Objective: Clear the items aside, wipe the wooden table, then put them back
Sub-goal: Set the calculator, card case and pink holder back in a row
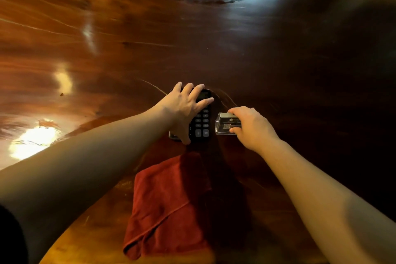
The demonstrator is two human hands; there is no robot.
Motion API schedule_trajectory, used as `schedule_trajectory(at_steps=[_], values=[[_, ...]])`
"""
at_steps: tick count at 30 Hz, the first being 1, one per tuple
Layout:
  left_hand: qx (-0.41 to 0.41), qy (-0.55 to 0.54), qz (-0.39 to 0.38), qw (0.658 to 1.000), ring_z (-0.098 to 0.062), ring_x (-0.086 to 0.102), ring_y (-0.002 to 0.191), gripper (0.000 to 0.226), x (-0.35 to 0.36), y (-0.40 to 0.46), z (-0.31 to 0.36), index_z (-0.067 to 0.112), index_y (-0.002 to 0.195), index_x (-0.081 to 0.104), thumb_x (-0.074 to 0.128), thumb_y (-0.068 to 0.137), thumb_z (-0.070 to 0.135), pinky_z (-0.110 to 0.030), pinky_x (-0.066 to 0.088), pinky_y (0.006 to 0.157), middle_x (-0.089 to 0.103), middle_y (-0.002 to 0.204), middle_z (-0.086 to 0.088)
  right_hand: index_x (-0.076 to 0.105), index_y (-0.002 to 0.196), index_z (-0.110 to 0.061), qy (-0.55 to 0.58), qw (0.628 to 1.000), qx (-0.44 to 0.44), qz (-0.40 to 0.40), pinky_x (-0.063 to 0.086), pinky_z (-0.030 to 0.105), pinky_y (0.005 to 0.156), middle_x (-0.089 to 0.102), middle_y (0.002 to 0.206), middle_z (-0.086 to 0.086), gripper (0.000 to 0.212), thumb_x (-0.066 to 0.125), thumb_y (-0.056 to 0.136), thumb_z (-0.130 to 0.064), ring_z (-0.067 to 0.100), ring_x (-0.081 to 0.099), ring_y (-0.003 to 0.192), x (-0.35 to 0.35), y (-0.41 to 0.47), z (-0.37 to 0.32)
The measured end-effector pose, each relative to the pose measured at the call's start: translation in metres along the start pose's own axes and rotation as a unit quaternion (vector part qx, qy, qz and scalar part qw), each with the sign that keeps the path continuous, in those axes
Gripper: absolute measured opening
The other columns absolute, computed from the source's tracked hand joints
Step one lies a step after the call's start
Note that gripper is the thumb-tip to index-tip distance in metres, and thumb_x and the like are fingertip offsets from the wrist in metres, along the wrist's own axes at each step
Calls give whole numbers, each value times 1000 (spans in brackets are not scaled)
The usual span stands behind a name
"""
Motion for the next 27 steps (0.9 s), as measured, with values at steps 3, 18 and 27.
schedule_trajectory(at_steps=[3,18,27], values=[[1,-15,-9,1000,-43,4,154,156,4,1,-2,31,161,-12,70,44,93,-62,12,123,-8,170,-20,54,137,-31,1,1000,-14,8,35,51,118,61,126,-9,55,76,87,-21,17,54,124,3,2,0],[-183,-191,85,961,-39,1,156,127,26,-101,-45,23,161,-7,56,72,88,-63,17,122,3,172,-12,39,152,-26,58,994,-45,80,39,41,111,45,154,2,71,72,90,-31,20,39,144,-7,-16,-67],[-408,-235,125,873,-39,9,156,118,78,-260,-116,21,162,7,54,75,86,-62,23,119,18,170,-12,41,152,-25,59,985,-165,9,40,39,114,47,152,0,70,73,90,-33,18,41,142,40,-24,-206]])
Point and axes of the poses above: each hand's wrist, its own y-axis towards the middle knuckle, its own x-axis out of the palm, z = x × y, the point moved 5 cm from there along y, towards the middle knuckle
